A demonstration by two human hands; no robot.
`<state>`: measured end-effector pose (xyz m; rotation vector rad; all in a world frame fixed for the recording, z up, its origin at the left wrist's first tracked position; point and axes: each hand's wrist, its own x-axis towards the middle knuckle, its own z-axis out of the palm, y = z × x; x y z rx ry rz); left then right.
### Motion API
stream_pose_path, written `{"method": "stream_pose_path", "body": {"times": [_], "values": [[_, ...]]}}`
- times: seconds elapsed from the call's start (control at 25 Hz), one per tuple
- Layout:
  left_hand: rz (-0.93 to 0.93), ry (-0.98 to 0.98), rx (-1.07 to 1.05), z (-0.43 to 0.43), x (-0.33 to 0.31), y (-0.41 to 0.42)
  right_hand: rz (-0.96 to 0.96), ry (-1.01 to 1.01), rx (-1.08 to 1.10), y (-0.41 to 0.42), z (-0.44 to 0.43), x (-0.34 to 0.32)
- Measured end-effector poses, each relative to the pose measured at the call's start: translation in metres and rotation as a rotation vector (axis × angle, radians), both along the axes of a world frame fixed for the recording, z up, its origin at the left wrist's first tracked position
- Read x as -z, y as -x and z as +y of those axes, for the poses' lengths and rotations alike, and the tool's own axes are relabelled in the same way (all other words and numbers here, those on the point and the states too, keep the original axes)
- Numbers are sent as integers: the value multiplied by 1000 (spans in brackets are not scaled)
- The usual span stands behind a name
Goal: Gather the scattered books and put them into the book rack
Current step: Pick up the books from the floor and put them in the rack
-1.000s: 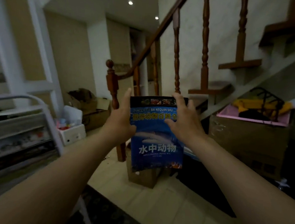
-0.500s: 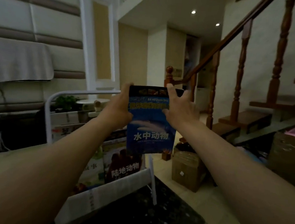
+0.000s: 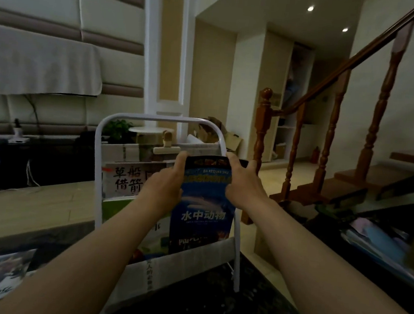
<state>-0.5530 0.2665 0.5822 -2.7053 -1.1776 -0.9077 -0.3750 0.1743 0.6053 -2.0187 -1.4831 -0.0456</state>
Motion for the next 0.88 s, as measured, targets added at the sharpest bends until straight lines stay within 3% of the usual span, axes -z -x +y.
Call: {"method": "stream_pose_path", "body": {"times": [0.2,0.36,0.52,0.68,0.88], "values": [[108,-199,-207,14,24,4,11,60,-62,4,19,21],[141,-140,-333,16,39,-3,1,104,-95,1,37,39],[191,-162,-401,15,54,-11,-176,161,-62,-1,48,52],[215,-201,-418,14,58,-10,-480,117,-77,-9,56,63],[270,-185,-443,12,57,-14,-492,169,-128,-10,69,63]]}}
